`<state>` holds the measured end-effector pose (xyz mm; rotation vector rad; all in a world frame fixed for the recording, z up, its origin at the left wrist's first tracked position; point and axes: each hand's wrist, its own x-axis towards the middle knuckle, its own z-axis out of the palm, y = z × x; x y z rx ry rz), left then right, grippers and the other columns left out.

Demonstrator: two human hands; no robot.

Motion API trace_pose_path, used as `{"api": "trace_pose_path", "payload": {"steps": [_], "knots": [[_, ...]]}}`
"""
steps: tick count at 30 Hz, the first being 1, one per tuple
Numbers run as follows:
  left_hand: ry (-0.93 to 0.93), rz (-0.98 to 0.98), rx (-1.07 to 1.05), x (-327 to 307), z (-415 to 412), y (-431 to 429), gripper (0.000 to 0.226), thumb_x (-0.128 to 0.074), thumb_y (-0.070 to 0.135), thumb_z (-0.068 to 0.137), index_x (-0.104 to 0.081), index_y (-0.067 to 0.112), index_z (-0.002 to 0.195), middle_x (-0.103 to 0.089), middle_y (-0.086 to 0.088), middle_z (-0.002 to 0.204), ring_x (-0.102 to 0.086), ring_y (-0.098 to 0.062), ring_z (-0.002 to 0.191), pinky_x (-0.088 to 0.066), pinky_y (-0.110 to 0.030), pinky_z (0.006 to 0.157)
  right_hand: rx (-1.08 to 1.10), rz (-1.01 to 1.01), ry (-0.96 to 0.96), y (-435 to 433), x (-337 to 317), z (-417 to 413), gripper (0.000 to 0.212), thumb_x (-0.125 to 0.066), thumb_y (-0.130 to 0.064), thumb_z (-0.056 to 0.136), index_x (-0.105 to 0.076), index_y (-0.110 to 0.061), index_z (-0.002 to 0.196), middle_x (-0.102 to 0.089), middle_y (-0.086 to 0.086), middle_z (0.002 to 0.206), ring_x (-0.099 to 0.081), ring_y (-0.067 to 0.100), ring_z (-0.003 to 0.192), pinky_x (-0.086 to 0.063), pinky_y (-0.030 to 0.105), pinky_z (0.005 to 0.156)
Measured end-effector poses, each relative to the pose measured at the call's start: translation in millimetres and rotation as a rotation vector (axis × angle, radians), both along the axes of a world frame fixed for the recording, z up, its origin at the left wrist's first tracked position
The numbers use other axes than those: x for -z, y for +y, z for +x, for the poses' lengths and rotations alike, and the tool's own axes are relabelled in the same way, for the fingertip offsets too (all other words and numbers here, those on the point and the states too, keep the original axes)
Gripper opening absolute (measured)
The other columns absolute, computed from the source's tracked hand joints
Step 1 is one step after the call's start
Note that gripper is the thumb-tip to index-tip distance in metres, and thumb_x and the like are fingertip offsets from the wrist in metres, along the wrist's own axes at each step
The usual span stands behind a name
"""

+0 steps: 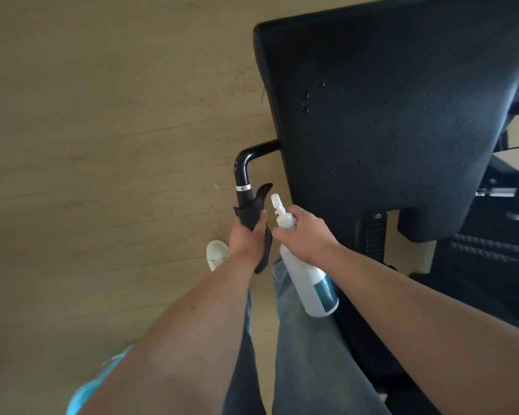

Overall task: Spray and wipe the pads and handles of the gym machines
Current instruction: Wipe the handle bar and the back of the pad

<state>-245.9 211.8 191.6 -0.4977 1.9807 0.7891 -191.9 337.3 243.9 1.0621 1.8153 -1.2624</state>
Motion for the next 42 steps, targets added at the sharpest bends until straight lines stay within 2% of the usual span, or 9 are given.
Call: {"api": "trace_pose_path", "payload": {"steps": [5,12,20,23,26,28,31,36,42], "knots": [[-0.261,-0.076,0.148,6.5,39.4,-27.7,0.033,-0.059,0.043,0.099,-0.061,0.010,0.101,-0.069,-0.010,0.098,-0.065,-0.030,0.094,-0.054,-0.043,0.095,-0.003,0.040,-0.010,3.6,-4.0,-4.8,0.039,-0.065,-0.034,0.092,-0.056,-0.031,0.130,-0.063,-0.006,0.097,-0.062,0.011,0.083,-0.045,0.027,0.060],[-0.251,-0.185,0.619,-19.2,15.5,-51.8,0.046,-0.039,0.036,0.110,-0.061,-0.001,0.126,-0.067,-0.018,0.121,-0.062,-0.036,0.115,-0.046,-0.040,0.098,-0.011,0.038,-0.031,-9.9,-25.7,-2.3,0.048,-0.064,-0.034,0.094,-0.053,-0.031,0.141,-0.061,-0.008,0.097,-0.061,0.009,0.082,-0.044,0.026,0.059],[-0.071,-0.045,0.314,-101.4,-61.6,-40.4,0.051,-0.038,0.047,0.106,-0.059,0.009,0.132,-0.063,-0.019,0.130,-0.061,-0.037,0.111,-0.045,-0.035,0.088,-0.023,0.033,0.025,-32.0,-74.1,-12.3,0.045,-0.064,-0.041,0.096,-0.053,-0.035,0.140,-0.066,-0.003,0.105,-0.065,0.016,0.091,-0.052,0.033,0.072],[-0.126,0.045,0.062,-130.1,-76.2,-39.7,0.084,-0.043,0.074,0.084,-0.053,0.012,0.139,-0.064,-0.017,0.131,-0.064,-0.042,0.114,-0.052,-0.050,0.099,-0.036,0.005,0.109,-38.3,-100.8,-24.1,0.042,-0.064,-0.042,0.098,-0.054,-0.035,0.138,-0.067,-0.005,0.108,-0.064,0.016,0.098,-0.048,0.034,0.080],[-0.201,0.127,-0.117,-152.9,-84.3,-45.6,0.090,-0.041,0.082,0.079,-0.055,0.013,0.135,-0.066,-0.021,0.125,-0.067,-0.045,0.108,-0.058,-0.050,0.080,-0.032,0.021,0.194,-44.6,-129.8,-32.9,0.047,-0.065,-0.042,0.098,-0.052,-0.039,0.143,-0.069,-0.007,0.110,-0.065,0.015,0.099,-0.050,0.034,0.083],[-0.219,0.206,-0.224,-172.4,-88.8,-47.1,0.080,-0.043,0.076,0.087,-0.060,0.008,0.125,-0.068,-0.025,0.117,-0.069,-0.045,0.105,-0.058,-0.048,0.077,-0.005,0.055,0.241,-48.5,-150.6,-35.4,0.046,-0.064,-0.040,0.097,-0.051,-0.041,0.142,-0.070,-0.008,0.106,-0.066,0.013,0.095,-0.051,0.033,0.080],[-0.214,0.348,-0.235,-192.2,-96.9,-50.4,0.060,-0.055,0.062,0.093,-0.062,0.013,0.128,-0.071,-0.016,0.116,-0.069,-0.034,0.106,-0.055,-0.049,0.097,0.095,0.160,0.321,-49.8,-182.3,-36.6,0.027,-0.062,-0.037,0.097,-0.056,-0.043,0.123,-0.069,-0.010,0.094,-0.066,0.009,0.084,-0.050,0.028,0.067],[-0.250,0.484,-0.205,-236.4,-111.3,-34.3,0.042,-0.056,0.045,0.097,-0.063,0.012,0.122,-0.068,-0.012,0.121,-0.065,-0.026,0.112,-0.052,-0.037,0.092,0.230,0.285,0.414,-43.7,-221.8,-37.4,0.018,-0.061,-0.033,0.098,-0.054,-0.041,0.112,-0.066,-0.010,0.088,-0.064,0.012,0.080,-0.052,0.028,0.067],[-0.201,0.658,-0.077,-290.6,-109.7,-9.8,0.025,-0.038,0.005,0.094,-0.055,-0.001,0.110,-0.058,-0.012,0.097,-0.059,-0.026,0.083,-0.045,-0.028,0.061,0.243,0.306,0.458,-31.2,-250.4,-29.7,0.039,-0.068,-0.032,0.094,-0.057,-0.045,0.129,-0.069,-0.013,0.094,-0.067,0.010,0.082,-0.052,0.023,0.064]]}}
